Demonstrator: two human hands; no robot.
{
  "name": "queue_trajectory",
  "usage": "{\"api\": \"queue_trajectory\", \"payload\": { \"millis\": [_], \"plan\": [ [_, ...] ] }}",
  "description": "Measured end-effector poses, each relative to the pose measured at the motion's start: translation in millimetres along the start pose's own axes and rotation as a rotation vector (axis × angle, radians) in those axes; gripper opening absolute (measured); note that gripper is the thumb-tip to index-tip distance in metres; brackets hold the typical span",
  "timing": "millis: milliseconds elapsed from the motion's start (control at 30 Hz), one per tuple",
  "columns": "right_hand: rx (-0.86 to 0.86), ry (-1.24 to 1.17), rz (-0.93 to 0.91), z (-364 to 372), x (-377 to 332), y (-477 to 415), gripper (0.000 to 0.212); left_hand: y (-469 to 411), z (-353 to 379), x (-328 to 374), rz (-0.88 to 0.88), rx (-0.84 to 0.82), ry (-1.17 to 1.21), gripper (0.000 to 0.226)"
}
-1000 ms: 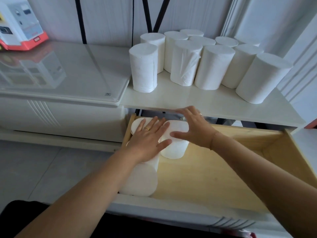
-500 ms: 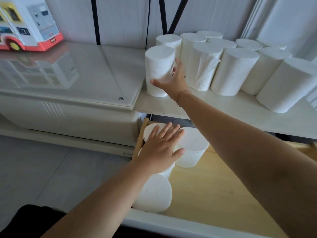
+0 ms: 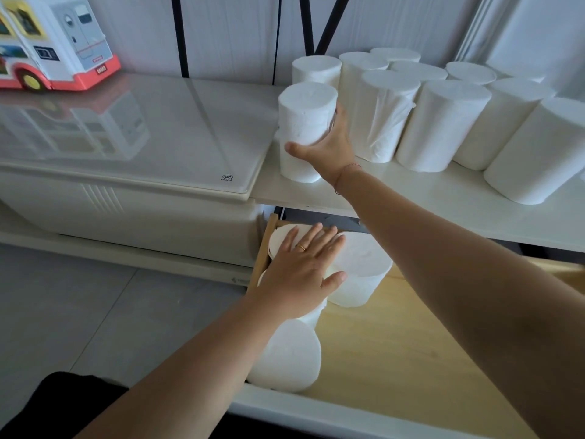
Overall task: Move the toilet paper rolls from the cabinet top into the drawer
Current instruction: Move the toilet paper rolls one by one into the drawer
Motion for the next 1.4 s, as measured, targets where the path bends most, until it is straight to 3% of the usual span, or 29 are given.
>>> {"api": "queue_trajectory", "payload": {
  "millis": [333, 533, 733, 800, 967, 1167, 1300, 1400],
  "plan": [
    [-0.07, 0.008, 0.046, -112, 12, 110, 0.105, -1, 5, -3, -0.008, -0.016, -0.036, 0.064],
    [-0.148, 0.045, 0.071, -170, 12, 175, 0.076, -1, 5, -3, -0.02, -0.029, -0.032, 0.065],
    [-0.219, 0.219, 0.217, -183, 78, 207, 0.087, -2, 3, -1, -0.007, 0.0, -0.052, 0.066],
    [-0.255, 0.213, 0.263, -175, 99, 212, 0.086, -2, 3, -2, -0.014, -0.006, -0.05, 0.067],
    [-0.272, 0.267, 0.334, -161, 140, 215, 0.108, -1, 3, -2, -0.02, -0.009, -0.031, 0.065],
    [-0.235, 0.276, 0.371, -164, 158, 219, 0.112, -1, 2, -2, -0.023, -0.012, -0.035, 0.065],
    [-0.461, 0.242, 0.416, -169, 153, 219, 0.118, -1, 3, -3, -0.025, -0.01, -0.037, 0.065],
    [-0.594, 0.227, 0.454, -185, 138, 208, 0.101, -2, 3, -3, -0.023, -0.005, -0.034, 0.066]
  ]
}}
Point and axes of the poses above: each hand's wrist, its own y-axis away from the middle knuckle, its own z-axis out of the palm, x = y × z, the point moved 7 cm from there along -y, towards the middle knuckle, and after that the axes turned 2 degrees about z, right-handed, at the moved point
